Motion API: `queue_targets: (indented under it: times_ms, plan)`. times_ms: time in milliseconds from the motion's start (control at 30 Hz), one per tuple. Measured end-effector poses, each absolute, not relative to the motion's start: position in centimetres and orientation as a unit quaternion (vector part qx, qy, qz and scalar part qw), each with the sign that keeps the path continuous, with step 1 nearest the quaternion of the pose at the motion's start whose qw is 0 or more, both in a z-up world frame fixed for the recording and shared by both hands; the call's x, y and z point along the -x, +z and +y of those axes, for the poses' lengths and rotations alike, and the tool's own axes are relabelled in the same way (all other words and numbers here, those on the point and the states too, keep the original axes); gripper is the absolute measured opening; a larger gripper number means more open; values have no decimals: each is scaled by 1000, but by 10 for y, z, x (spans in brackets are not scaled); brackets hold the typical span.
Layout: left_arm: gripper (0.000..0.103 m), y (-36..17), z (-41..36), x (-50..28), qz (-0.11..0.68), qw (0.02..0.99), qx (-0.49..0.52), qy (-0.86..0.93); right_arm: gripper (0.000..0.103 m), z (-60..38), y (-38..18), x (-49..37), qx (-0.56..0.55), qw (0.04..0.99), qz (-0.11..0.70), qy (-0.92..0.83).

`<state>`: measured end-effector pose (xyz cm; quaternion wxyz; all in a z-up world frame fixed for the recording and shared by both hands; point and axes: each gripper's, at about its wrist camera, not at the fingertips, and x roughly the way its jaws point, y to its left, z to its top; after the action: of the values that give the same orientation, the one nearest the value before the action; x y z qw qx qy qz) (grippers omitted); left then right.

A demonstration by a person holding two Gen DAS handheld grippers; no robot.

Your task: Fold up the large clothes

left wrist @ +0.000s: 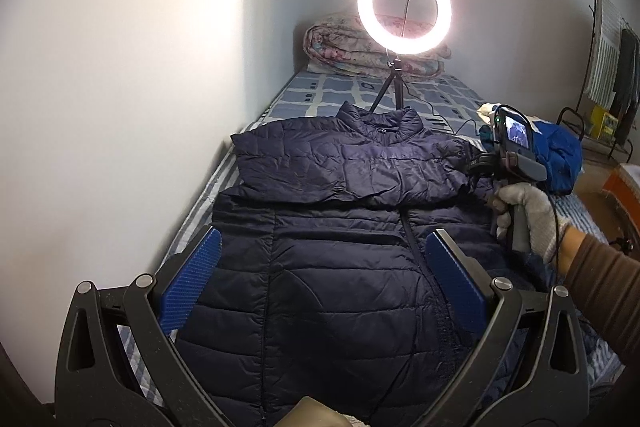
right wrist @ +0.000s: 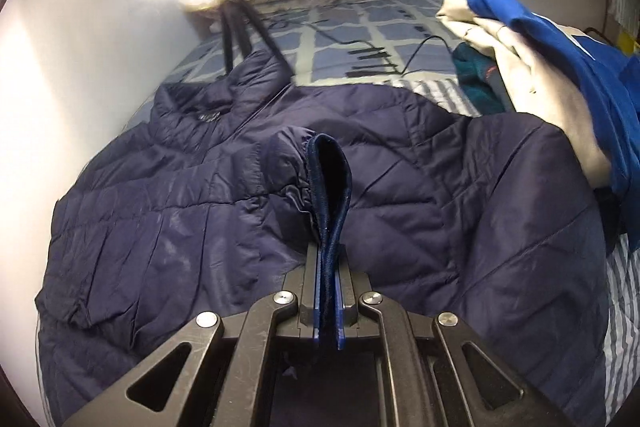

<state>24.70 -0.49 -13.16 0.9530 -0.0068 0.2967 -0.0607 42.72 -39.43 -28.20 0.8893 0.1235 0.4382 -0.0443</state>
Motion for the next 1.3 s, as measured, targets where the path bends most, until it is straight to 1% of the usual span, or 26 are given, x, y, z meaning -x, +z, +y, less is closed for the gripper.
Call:
queue_targets:
  times_ms: [233, 267, 333, 367, 400, 433, 567, 633, 667, 700, 733, 833, 900, 933, 1067, 1300]
  plan:
    - [103, -131, -9, -247, 297, 953, 6, -65, 3, -394, -294, -438, -108, 876, 468, -43]
    - [103, -130, -10, -246, 296, 953, 4, -65, 6, -393, -295, -438, -103, 875, 472, -43]
    - [103, -127, -12, -243, 293, 954, 1, -66, 19, -390, -291, -435, -83, 878, 469, -50]
    - [103, -125, -13, -242, 290, 955, 1, -67, 34, -389, -287, -432, -73, 882, 462, -54]
    - [103, -123, -14, -240, 288, 955, 2, -69, 43, -389, -281, -427, -71, 886, 456, -55]
    - [103, -121, -14, -240, 287, 955, 3, -70, 45, -390, -275, -421, -76, 889, 448, -50]
    - [103, -113, -21, -232, 277, 958, -1, -78, 46, -397, -244, -389, -100, 899, 424, -29]
    - [103, -109, -25, -228, 272, 959, -5, -82, 48, -398, -220, -360, -86, 910, 404, -26]
    - [103, -106, -28, -225, 269, 959, -6, -87, 50, -397, -211, -347, -77, 915, 396, -28]
    - [103, -104, -31, -222, 266, 960, -6, -91, 55, -398, -201, -332, -68, 919, 387, -28]
    - [103, -102, -33, -220, 264, 960, -8, -93, 57, -400, -188, -311, -61, 924, 376, -27]
    - [103, -97, -46, -211, 259, 959, -21, -113, 60, -407, -162, -262, -58, 932, 356, -28]
    - [103, -97, -58, -204, 255, 958, -37, -125, 68, -418, -146, -221, -67, 936, 343, -31]
    - [103, -97, -64, -200, 254, 957, -43, -130, 70, -424, -141, -201, -73, 938, 338, -33]
    - [103, -104, -94, -185, 256, 950, -67, -164, 70, -449, -134, -131, -81, 940, 326, -66]
    - [103, -136, -180, -143, 269, 915, -136, -268, 70, -497, -152, -48, -103, 926, 342, -123]
